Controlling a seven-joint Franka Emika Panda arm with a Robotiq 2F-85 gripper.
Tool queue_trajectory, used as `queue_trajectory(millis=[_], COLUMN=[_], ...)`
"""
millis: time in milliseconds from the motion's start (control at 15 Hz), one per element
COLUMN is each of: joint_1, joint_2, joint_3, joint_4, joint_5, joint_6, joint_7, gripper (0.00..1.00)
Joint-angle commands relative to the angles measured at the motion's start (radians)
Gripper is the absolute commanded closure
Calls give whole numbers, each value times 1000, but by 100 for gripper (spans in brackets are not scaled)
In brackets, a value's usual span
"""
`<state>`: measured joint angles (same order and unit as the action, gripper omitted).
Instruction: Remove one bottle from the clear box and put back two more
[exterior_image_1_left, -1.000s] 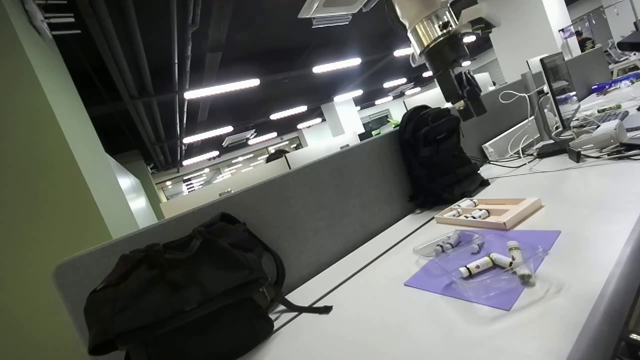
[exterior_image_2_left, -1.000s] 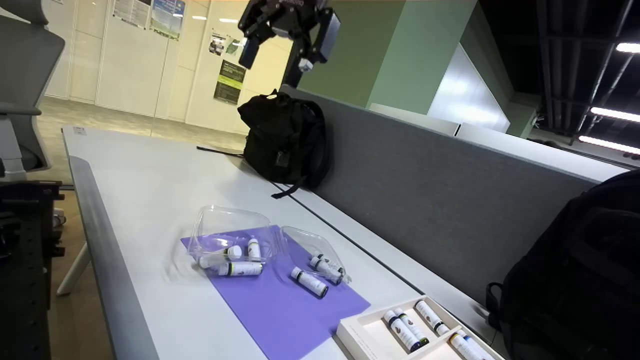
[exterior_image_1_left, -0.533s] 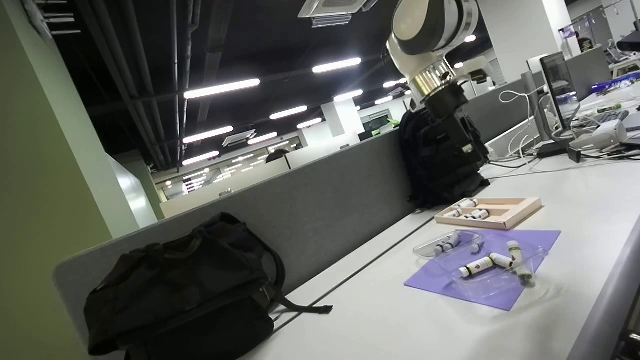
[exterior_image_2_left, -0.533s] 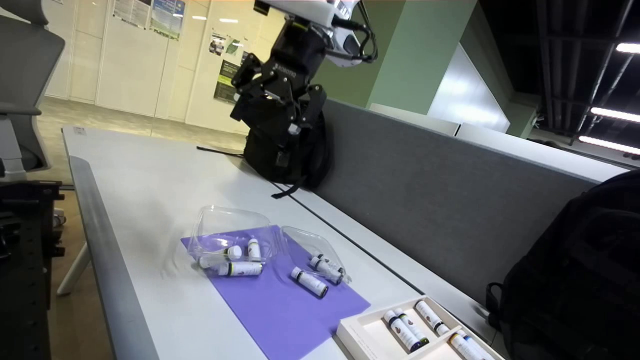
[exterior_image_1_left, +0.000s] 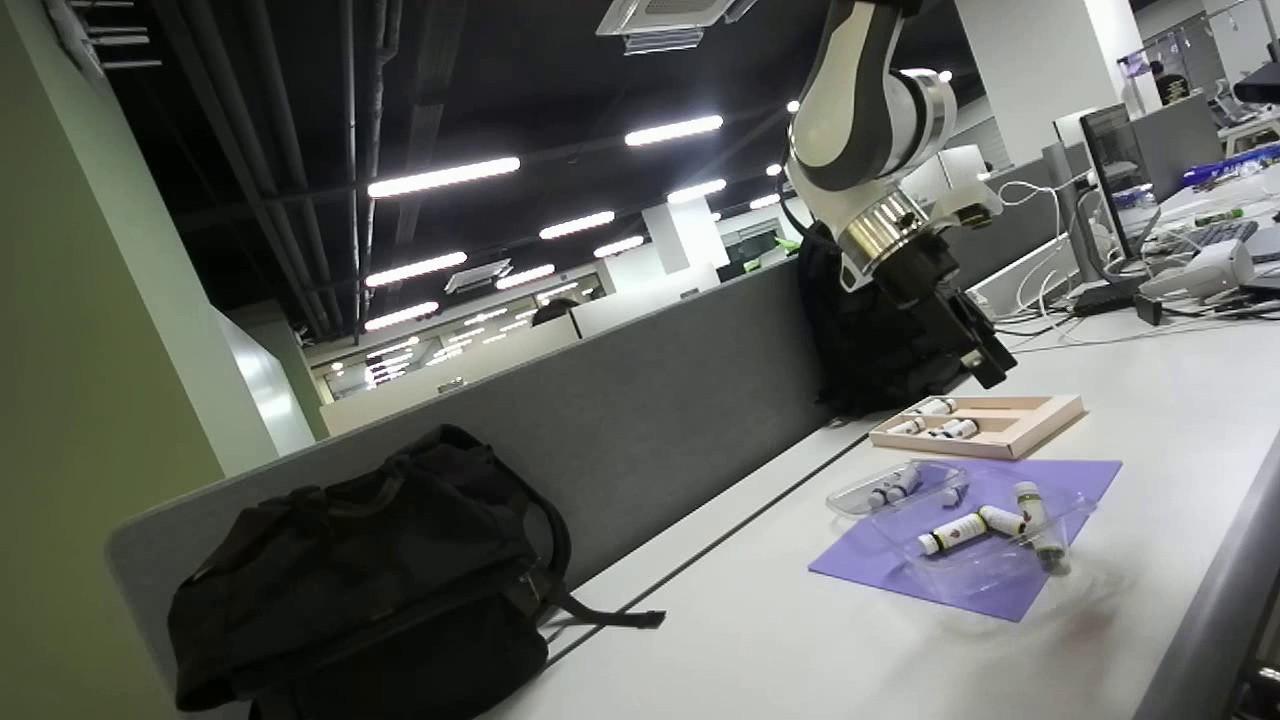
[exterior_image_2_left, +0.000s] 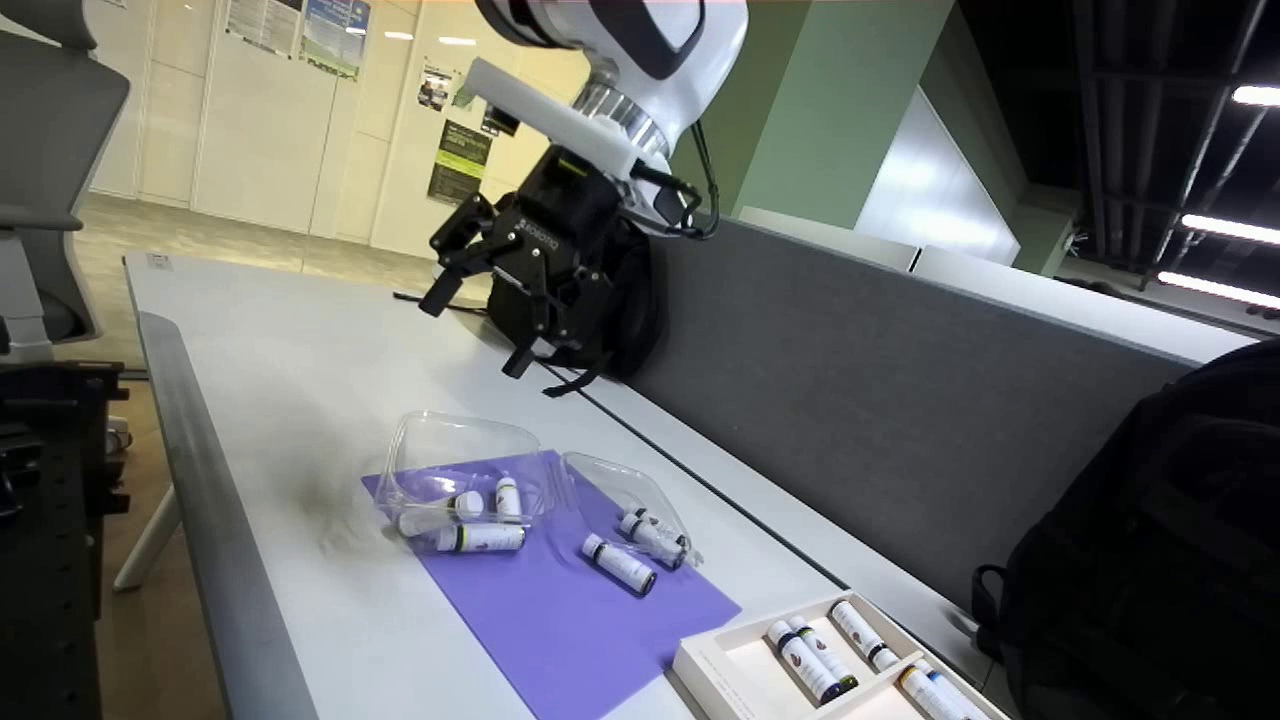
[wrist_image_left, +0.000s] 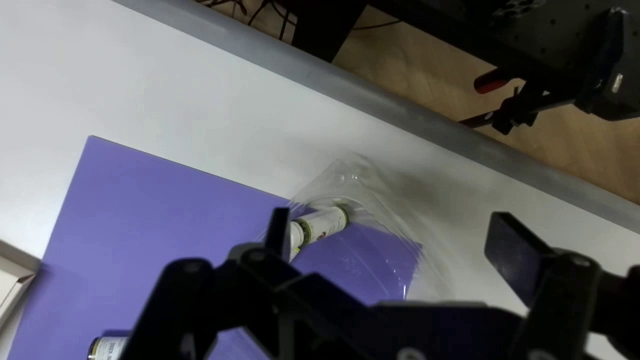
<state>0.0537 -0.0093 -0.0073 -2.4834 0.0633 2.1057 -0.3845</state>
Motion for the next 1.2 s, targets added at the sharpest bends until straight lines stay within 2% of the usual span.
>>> queue_trajectory(millis=[0, 400, 667, 1133], joint_1=[-11, -8, -12, -36], joint_2=[7, 21, 77, 197], joint_3=[12, 17, 23, 35], joint_4=[1, 3, 4, 20], joint_5=[0, -18, -47, -31], joint_6=[0, 25, 123, 281], joint_7=[0, -5, -32, -94], gripper=[0, 0, 0, 0])
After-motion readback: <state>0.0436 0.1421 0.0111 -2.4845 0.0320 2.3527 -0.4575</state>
